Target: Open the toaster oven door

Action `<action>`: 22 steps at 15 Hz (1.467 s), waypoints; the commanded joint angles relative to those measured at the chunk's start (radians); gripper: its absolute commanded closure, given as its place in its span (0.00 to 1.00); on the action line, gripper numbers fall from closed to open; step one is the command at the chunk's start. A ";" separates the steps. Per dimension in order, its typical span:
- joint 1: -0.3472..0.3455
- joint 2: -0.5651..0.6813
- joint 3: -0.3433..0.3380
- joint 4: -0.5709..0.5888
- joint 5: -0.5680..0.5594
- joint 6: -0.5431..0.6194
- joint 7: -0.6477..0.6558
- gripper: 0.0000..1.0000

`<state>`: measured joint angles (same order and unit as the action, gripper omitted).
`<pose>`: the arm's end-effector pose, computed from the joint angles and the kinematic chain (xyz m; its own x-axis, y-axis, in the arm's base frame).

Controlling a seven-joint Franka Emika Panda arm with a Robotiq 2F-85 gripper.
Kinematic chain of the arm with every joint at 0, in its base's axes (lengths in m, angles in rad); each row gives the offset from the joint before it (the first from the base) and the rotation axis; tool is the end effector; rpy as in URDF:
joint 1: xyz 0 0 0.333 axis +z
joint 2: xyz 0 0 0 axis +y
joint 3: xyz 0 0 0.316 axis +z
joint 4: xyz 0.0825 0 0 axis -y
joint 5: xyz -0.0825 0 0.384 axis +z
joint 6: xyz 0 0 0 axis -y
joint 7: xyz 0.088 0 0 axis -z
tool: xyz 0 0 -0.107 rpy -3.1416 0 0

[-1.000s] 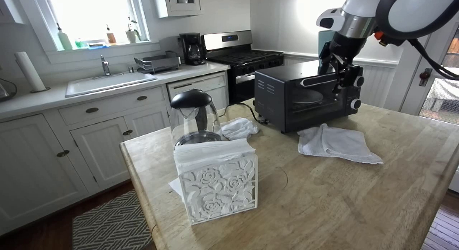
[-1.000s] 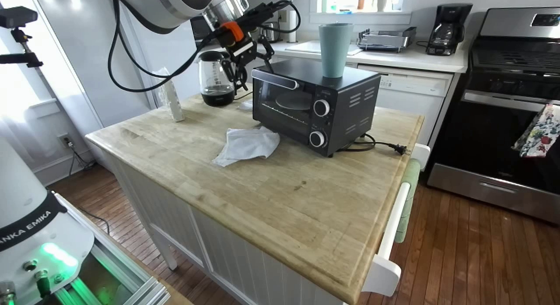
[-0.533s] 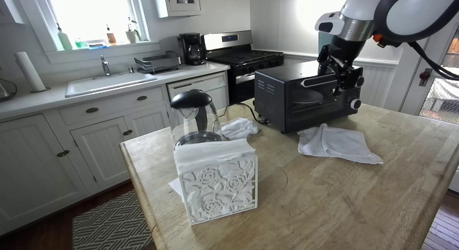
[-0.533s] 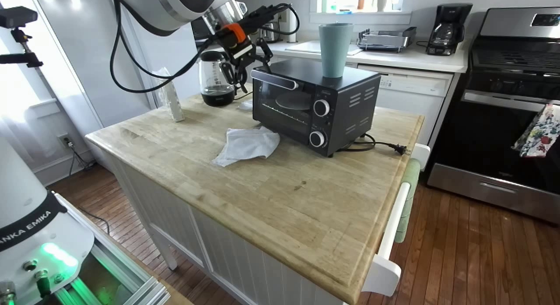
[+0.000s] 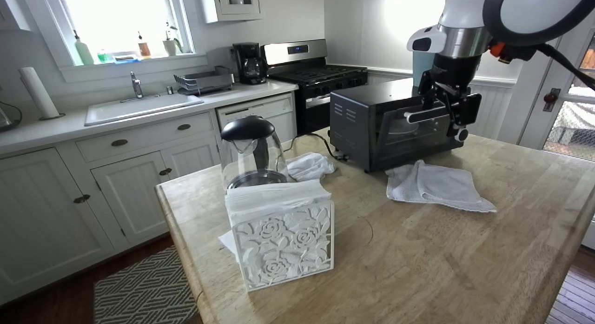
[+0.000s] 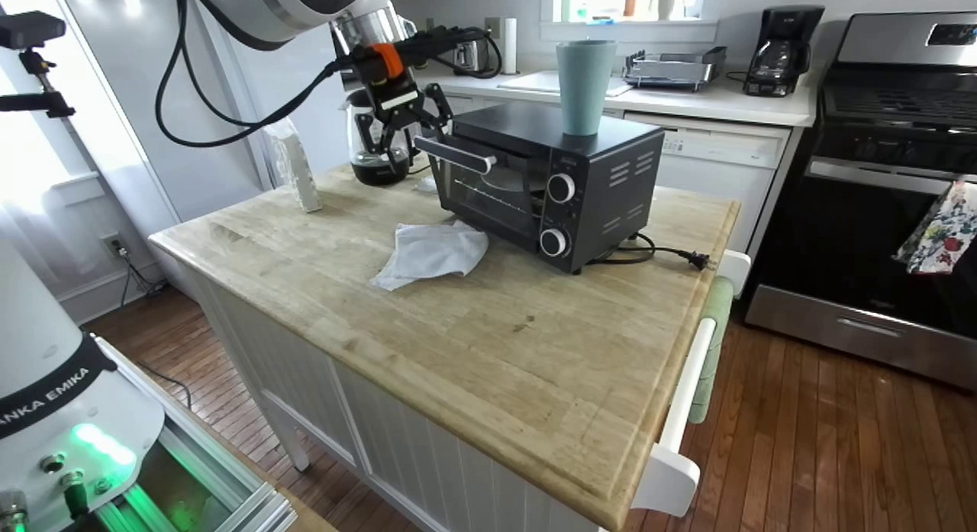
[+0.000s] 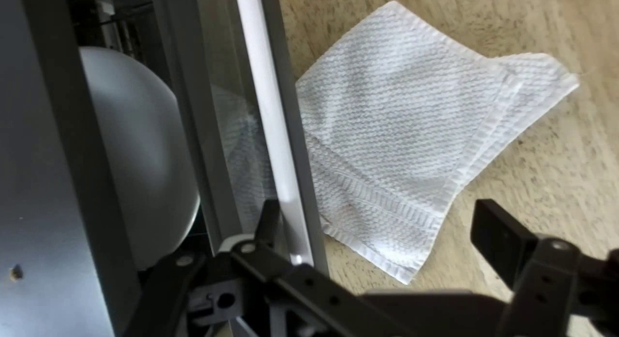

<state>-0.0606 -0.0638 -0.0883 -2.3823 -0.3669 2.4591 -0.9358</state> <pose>0.4964 -0.0742 0.3592 0.5019 0.8525 -0.1460 0.8545 -0.4626 0.2363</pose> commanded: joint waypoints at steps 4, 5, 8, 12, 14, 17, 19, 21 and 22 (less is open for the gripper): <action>0.025 -0.057 0.015 -0.030 0.117 -0.148 -0.055 0.00; 0.028 -0.052 0.014 -0.030 0.137 -0.160 -0.071 0.00; 0.031 -0.017 0.009 -0.024 0.199 -0.188 -0.123 0.00; 0.026 0.012 0.011 -0.019 0.267 -0.225 -0.188 0.00; 0.023 0.033 0.012 -0.010 0.294 -0.238 -0.216 0.00; 0.016 0.011 0.007 -0.009 0.341 -0.306 -0.243 0.00; 0.012 -0.011 0.002 -0.007 0.366 -0.363 -0.246 0.00; 0.006 -0.007 -0.007 0.017 0.397 -0.449 -0.278 0.00; 0.001 0.002 -0.012 0.028 0.404 -0.480 -0.268 0.00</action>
<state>-0.0447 -0.0608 -0.0853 -2.3913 -0.0132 2.0862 -1.1676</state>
